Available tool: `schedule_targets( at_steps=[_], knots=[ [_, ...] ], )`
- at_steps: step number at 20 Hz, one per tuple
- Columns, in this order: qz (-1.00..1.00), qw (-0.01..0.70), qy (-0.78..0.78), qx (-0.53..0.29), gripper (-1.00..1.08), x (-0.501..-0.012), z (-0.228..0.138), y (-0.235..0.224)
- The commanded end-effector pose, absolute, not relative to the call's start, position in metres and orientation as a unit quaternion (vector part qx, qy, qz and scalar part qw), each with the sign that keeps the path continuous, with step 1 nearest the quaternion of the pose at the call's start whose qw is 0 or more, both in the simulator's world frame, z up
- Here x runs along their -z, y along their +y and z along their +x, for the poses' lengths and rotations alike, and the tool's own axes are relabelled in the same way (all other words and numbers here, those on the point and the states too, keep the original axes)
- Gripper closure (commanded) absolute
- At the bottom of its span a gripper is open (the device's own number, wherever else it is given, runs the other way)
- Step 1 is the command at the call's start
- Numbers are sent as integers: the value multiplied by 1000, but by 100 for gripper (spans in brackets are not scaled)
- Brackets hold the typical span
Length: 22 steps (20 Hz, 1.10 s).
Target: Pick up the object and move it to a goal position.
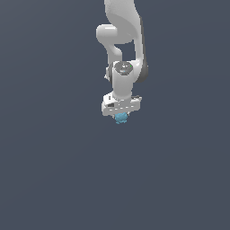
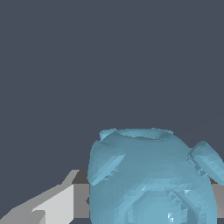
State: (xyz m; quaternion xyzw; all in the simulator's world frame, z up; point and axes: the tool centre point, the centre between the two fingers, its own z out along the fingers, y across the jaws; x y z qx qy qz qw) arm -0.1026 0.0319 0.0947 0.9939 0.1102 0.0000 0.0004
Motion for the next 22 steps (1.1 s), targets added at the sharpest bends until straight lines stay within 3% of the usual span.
schedule_targets(
  at_steps=[1,22],
  knots=[
    [994,0,110,0,108,-114,-100,46],
    [994,1,110,0,108,-307,-64,185]
  ],
)
